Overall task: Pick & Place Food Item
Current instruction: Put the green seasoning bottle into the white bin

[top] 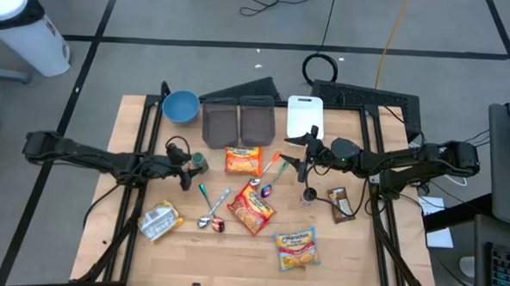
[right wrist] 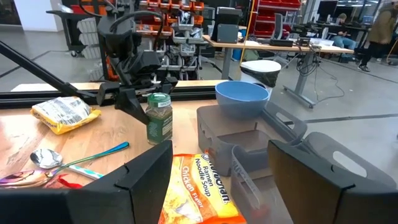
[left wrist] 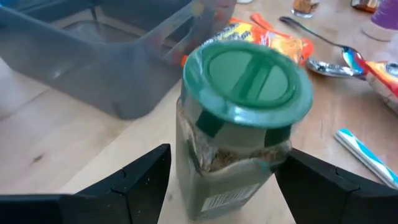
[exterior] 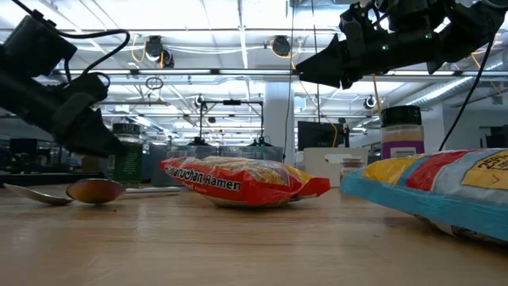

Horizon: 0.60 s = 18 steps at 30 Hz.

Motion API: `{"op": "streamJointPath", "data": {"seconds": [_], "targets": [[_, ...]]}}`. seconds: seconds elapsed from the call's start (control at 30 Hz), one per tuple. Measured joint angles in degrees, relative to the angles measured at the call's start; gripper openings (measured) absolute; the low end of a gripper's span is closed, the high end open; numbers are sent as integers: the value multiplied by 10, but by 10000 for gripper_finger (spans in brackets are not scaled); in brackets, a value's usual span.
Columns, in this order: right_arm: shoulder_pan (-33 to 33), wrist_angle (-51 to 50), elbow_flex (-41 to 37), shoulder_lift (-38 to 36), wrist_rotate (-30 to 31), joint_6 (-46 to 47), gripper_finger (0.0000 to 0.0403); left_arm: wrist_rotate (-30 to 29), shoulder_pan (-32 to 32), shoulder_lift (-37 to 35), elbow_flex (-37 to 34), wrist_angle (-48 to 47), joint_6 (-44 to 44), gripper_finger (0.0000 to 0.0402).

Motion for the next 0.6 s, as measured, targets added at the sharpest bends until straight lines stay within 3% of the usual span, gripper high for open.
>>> {"op": "streamJointPath", "data": {"seconds": [0.6], "targets": [[0, 0, 0, 0, 0, -2, 256, -48, 0, 105, 1, 83, 2, 282]]}}
